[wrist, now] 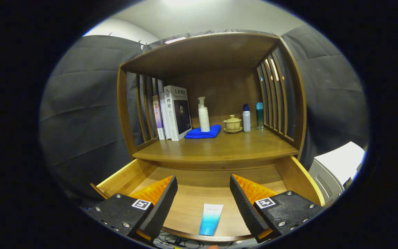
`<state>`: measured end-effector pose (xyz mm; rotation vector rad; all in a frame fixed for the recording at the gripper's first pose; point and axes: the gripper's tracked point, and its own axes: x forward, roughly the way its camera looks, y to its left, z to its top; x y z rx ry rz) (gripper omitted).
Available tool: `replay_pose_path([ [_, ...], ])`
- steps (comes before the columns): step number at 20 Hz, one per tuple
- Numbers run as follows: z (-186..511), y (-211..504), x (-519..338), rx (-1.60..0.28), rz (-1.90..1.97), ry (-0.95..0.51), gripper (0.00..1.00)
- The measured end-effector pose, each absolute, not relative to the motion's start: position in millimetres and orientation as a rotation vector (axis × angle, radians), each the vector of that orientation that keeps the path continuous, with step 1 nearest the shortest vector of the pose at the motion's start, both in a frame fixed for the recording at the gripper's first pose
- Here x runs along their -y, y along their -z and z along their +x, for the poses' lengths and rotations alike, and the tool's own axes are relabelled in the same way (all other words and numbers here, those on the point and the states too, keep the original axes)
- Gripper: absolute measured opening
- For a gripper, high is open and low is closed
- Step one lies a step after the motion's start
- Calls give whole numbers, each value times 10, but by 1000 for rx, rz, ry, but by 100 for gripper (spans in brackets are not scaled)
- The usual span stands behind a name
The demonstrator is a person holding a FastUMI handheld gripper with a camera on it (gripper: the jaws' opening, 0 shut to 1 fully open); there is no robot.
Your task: Pull open the drawer, take out the items inside it, and place them on the countertop above the cabinet.
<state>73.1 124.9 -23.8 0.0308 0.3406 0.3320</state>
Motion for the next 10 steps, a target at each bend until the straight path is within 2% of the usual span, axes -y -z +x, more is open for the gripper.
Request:
replay_pose_path([
  [7,882,460,-1424,-521,0,-423,94],
  [10,960,626,-1367,-605,-22,-418,94],
])
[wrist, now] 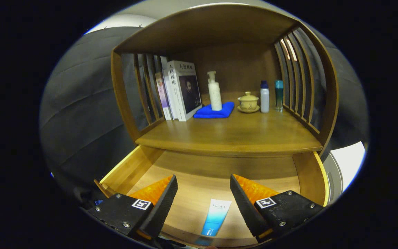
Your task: Pull open the drawer, take out the items inside it, and place them on the countertop above the cabinet.
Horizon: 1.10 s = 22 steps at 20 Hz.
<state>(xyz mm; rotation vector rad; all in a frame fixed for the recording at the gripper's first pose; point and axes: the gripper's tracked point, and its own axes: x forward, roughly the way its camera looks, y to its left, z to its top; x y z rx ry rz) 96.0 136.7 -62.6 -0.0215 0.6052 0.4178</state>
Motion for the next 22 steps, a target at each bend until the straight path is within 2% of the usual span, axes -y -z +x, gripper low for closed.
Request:
replay_pose_path([
  [8,995,1286,-1153,-863,-93,-391,94],
  [16,662,1818,-1083,-1286,-12,-397,95],
  [22,497,1939,-993,-1378,-102,-403,93],
])
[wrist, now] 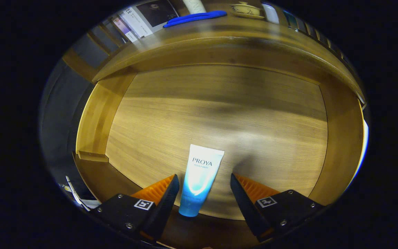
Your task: Pull open the drawer, take out the items inside it, and place them on the countertop above the cabinet.
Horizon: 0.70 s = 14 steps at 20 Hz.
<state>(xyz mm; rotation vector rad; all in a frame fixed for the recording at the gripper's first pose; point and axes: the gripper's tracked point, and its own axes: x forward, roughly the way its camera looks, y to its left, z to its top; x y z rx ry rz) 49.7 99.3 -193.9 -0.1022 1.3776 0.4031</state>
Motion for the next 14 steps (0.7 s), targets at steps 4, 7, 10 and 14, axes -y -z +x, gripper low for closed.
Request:
replay_pose_path([
  [4,485,1992,-991,-1374,-226,-397,87],
  [7,503,2024,-903,-1335,-371,-396,74],
  [10,512,2011,-946,-1275,-377,-420,50],
  [14,736,1751,-1064,-1093,-291,-398,44],
])
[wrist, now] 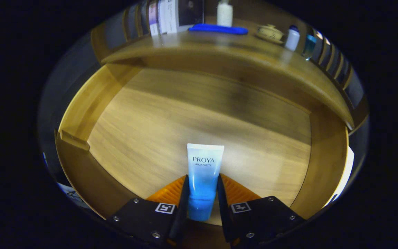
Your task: Pull open the drawer, take out the items inside it, and place them on the countertop above the cabinet.
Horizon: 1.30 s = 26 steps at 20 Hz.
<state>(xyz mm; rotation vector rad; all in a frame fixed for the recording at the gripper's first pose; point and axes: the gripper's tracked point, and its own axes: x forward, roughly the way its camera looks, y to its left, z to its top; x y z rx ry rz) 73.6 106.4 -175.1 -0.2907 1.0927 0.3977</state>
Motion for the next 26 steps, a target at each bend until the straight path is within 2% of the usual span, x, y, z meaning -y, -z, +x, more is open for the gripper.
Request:
replay_pose_path([
  [4,819,1329,-1242,-973,-175,-431,44],
  [8,1034,866,-1354,-818,-121,-403,44],
  [14,1529,286,-1505,-660,-81,-372,44],
  [18,2026,46,-1488,-586,-64,-300,44],
  [26,2709,476,-1301,-692,8,-134,45],
])
